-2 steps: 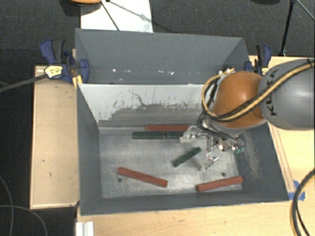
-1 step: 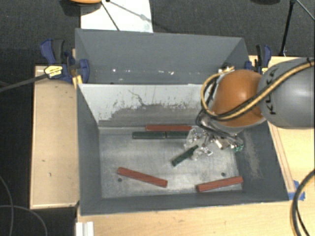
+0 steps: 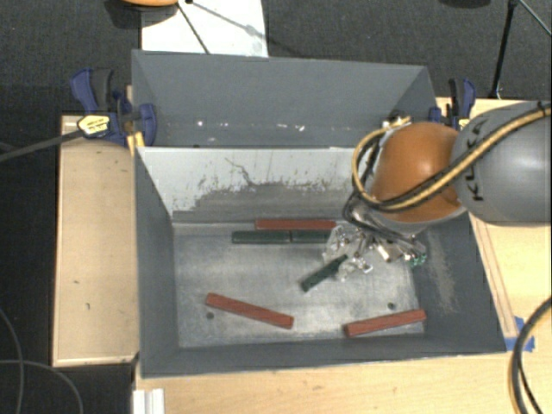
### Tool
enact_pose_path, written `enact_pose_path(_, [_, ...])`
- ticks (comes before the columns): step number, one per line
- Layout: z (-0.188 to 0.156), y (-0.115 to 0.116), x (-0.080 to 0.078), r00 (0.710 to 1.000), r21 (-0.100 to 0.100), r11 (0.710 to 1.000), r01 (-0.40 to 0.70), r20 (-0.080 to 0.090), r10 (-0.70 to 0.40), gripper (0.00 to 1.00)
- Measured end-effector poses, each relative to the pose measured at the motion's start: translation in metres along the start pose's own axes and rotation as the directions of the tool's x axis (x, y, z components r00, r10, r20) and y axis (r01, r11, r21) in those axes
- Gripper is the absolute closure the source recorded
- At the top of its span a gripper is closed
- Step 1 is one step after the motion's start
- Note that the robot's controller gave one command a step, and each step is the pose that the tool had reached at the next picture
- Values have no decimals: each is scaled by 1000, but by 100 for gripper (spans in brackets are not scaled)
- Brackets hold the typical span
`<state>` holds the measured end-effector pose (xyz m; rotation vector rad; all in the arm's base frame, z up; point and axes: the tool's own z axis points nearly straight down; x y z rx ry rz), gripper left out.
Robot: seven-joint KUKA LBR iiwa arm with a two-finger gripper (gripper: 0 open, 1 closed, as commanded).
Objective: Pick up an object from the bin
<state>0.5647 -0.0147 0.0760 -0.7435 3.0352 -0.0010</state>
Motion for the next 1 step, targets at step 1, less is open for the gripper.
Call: enact_pose_path(1, [-147,-5,5,981,-4,981,192,-10,-192,100])
